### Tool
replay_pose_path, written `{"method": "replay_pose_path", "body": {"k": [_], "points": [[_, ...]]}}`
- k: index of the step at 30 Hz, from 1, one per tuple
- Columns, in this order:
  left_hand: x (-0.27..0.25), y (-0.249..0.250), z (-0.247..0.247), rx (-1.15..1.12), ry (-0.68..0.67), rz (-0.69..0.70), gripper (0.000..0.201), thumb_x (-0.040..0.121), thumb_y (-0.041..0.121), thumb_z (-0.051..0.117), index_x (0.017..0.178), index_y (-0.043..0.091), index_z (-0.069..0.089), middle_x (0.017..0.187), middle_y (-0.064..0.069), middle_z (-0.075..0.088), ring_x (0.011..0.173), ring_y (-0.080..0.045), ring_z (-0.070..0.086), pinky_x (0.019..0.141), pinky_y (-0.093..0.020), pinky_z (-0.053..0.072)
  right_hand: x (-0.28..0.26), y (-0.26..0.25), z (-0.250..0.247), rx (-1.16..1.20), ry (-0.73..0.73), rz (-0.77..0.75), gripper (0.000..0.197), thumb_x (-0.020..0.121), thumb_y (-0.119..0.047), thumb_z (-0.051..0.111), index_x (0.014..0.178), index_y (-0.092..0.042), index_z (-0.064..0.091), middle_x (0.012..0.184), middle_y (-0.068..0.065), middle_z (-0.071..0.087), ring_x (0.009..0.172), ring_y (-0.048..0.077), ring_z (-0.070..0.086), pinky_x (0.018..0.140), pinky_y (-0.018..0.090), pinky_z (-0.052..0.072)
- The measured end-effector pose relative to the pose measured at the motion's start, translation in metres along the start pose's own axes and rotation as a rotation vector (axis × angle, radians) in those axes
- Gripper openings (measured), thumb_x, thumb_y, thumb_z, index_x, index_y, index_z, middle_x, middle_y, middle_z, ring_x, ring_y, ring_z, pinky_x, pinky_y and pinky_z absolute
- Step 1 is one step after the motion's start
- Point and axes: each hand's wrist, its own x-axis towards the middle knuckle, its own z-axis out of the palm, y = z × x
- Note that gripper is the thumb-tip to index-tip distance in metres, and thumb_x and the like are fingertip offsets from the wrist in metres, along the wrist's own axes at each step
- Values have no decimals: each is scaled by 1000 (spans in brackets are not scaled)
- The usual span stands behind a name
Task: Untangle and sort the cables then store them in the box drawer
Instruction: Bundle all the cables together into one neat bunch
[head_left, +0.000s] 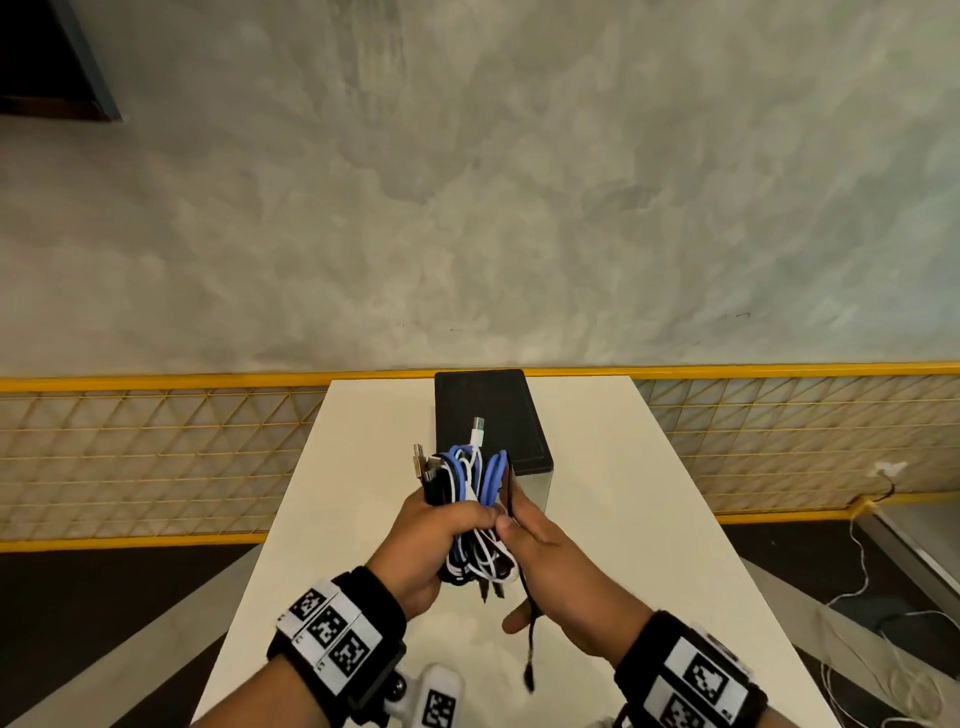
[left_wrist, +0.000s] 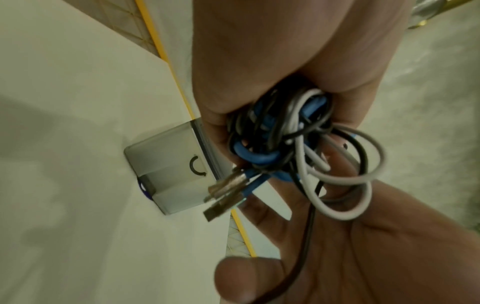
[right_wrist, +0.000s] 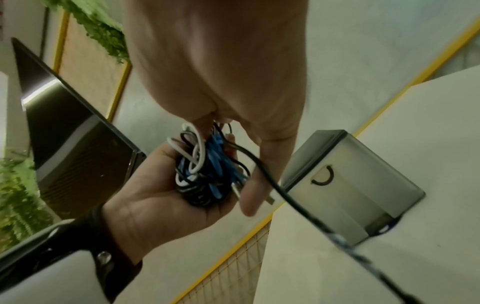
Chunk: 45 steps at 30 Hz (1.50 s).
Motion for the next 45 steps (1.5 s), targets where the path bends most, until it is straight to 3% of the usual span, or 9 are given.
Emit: {"method": "replay_pose_path", "body": {"k": [3, 8, 15, 19, 23, 28, 34, 40, 45], "points": [[-1, 0, -1, -39, -2, 12, 35, 68, -2, 69, 103, -3, 71, 98, -31, 71, 85, -38, 70, 79, -46, 58, -1, -4, 0, -77, -23, -2, 52, 103, -44, 33, 141, -68, 6, 148, -24, 35, 125, 15, 51, 59, 37, 60], [1, 1, -2, -42, 30, 72, 28, 80, -10, 65, 106, 1, 72, 97, -23, 74, 85, -32, 72, 73, -38, 58, -1, -8, 0, -261, 10, 11, 46, 103, -36, 31, 134, -70, 25, 125, -15, 57, 101, 15, 63, 54, 37, 60], [6, -2, 0, 110, 20, 91, 39, 71, 3, 83, 107, 0, 68, 94, -17, 75, 81, -25, 73, 68, -31, 57, 8, 0, 1, -761, -6, -22, 33, 97, -8, 42, 129, -11, 48, 116, 14, 64, 88, 26, 61, 59, 17, 35], [7, -9, 4, -6, 110, 59, 30, 73, 1, 80, 102, 4, 72, 92, -18, 77, 80, -30, 74, 68, -34, 58, 13, 4, -1, -818, -22, -63, 46, 99, -12, 35, 144, -14, 33, 111, 14, 64, 78, 20, 52, 65, 23, 35], [9, -12, 5, -102, 175, 54, 19, 77, 0, 75, 96, 1, 70, 79, -18, 71, 72, -31, 70, 64, -36, 56, 10, 10, -5, -463, 15, -97, 44, 103, -22, 35, 143, -40, 39, 123, -1, 64, 99, 15, 61, 76, 19, 45], [21, 2, -13, -7, 257, 196, 34, 59, 6, 75, 88, -8, 64, 75, -24, 63, 67, -32, 63, 67, -44, 55, 6, 50, -27, -44, 415, 75, 24, 97, -36, 53, 116, -29, 66, 122, -7, 64, 112, 8, 58, 96, 26, 43], [17, 0, -10, 56, 122, 280, 24, 70, -8, 75, 92, 1, 69, 75, -14, 68, 69, -26, 69, 65, -36, 59, 21, 75, -41, 375, 35, 625, 68, 90, -68, 44, 109, -5, 60, 95, 15, 72, 84, 29, 70, 71, 34, 53], [9, -12, 2, -37, -79, 76, 14, 64, -3, 69, 77, 2, 69, 69, -18, 65, 65, -30, 65, 70, -39, 58, 38, 63, -10, 594, 102, 468, 24, 99, -17, 46, 111, -8, 64, 94, 10, 72, 81, 22, 71, 75, 36, 56], [7, -25, -5, -37, -89, -59, 22, 65, -2, 67, 86, 1, 75, 72, -20, 65, 63, -29, 65, 68, -40, 57, 38, 48, -6, 674, 119, 263, 31, 103, -20, 41, 117, -16, 69, 109, 18, 69, 97, 34, 62, 88, 47, 50]]}}
